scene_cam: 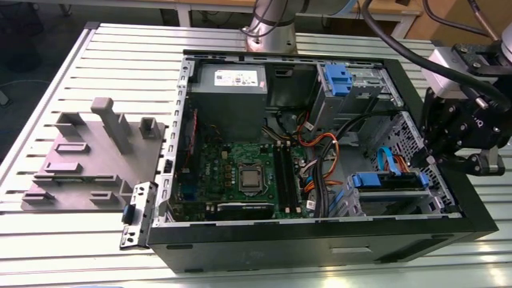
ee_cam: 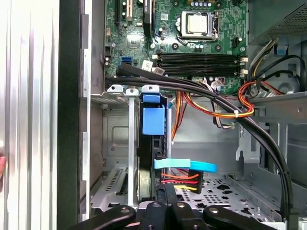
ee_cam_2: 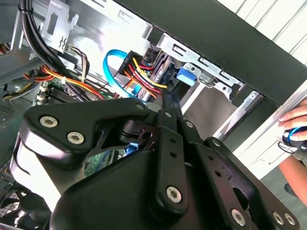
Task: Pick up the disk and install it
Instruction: 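Insert the second disk wire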
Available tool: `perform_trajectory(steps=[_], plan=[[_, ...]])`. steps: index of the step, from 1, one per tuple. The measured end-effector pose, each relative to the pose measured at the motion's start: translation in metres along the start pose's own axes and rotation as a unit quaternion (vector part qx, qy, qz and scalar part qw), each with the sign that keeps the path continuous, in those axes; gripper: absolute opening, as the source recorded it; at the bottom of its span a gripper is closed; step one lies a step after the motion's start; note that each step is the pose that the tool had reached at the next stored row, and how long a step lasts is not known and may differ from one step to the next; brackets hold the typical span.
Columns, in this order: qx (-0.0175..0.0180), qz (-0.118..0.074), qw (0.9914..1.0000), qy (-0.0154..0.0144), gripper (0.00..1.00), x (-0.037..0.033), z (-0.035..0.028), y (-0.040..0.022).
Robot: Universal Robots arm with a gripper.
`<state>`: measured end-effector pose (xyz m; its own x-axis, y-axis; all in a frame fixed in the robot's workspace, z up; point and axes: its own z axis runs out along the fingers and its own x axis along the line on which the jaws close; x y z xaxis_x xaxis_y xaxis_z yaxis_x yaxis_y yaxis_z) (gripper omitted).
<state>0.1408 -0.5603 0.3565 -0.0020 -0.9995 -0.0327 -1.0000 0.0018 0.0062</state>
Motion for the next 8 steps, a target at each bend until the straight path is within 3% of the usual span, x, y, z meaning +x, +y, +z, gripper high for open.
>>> perform_trajectory(steps=[8], plan=[[0.0000, 0.000, 1.00000, 0.0000, 0.11, -0.0001, -0.0015, 0.0000]])
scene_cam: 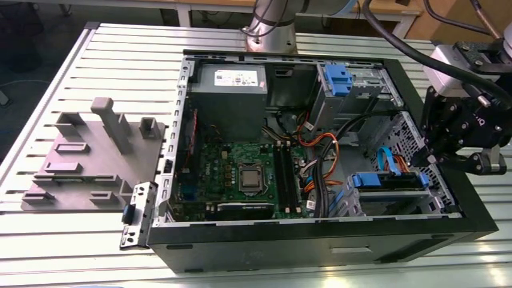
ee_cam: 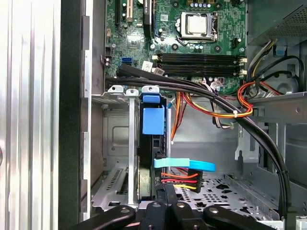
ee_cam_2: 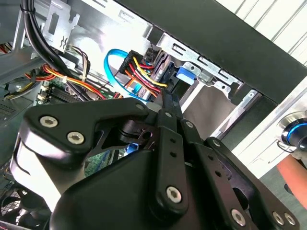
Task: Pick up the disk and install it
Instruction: 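Insert the second disk wire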
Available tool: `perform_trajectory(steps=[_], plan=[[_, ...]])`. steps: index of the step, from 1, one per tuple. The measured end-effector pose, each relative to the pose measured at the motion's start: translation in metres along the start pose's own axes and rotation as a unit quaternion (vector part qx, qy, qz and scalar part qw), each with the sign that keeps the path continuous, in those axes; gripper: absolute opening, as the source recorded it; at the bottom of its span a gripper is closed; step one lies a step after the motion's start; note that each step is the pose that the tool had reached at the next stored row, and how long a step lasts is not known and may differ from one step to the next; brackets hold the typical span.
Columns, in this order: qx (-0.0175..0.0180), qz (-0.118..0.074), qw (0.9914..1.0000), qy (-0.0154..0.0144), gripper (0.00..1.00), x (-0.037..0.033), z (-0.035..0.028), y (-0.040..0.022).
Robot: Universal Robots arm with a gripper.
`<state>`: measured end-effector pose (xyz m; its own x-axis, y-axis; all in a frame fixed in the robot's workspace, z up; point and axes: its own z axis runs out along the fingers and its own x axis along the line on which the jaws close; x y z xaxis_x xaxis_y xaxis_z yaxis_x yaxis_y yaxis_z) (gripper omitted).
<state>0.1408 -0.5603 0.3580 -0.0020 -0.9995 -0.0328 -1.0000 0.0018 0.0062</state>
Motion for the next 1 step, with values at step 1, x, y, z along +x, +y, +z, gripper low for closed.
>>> perform_trajectory(steps=[1], plan=[[0.0000, 0.000, 1.00000, 0.0000, 0.11, 0.0000, 0.0000, 0.0000]])
